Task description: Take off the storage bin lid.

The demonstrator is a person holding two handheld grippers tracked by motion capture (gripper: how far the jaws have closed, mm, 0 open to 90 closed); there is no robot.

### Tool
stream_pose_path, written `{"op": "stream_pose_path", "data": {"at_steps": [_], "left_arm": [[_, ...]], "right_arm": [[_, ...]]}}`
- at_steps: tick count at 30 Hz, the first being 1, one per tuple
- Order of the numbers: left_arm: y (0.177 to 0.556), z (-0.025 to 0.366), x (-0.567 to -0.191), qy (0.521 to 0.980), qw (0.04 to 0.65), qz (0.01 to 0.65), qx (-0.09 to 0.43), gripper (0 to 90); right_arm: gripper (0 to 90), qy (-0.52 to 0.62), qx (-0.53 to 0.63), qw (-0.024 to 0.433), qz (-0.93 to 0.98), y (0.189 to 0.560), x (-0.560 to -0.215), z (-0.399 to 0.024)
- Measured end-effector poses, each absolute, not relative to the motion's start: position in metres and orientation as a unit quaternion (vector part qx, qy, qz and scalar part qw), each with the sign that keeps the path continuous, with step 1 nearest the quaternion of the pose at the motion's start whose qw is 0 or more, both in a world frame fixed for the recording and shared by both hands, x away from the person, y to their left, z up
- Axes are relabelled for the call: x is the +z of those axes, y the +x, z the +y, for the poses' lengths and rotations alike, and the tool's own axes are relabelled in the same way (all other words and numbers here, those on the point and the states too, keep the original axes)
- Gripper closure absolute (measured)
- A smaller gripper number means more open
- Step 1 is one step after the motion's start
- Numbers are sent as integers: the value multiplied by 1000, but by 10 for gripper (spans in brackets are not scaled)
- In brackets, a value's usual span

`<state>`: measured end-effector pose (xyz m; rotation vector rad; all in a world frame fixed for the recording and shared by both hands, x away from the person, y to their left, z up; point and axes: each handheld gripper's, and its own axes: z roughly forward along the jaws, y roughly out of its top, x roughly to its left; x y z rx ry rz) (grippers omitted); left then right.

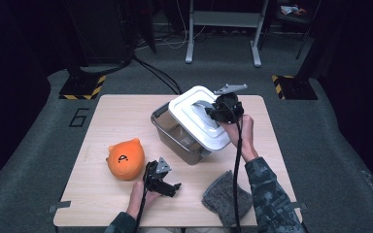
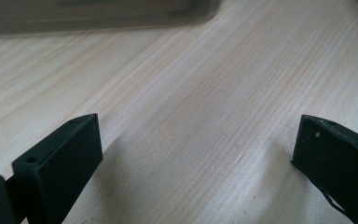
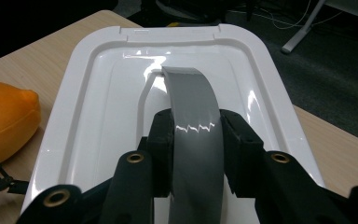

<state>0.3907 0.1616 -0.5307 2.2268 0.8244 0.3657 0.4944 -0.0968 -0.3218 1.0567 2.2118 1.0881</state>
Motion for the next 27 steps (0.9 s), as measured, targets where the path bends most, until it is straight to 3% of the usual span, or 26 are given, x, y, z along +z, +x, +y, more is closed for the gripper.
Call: {"op": "stream_pose_path", "data": {"at_steps": [27], "left_arm": [[391,162,-531,865,361,320,141,9]], "right_arm": [[668,467,375,268,755,498,-323,-165]]}}
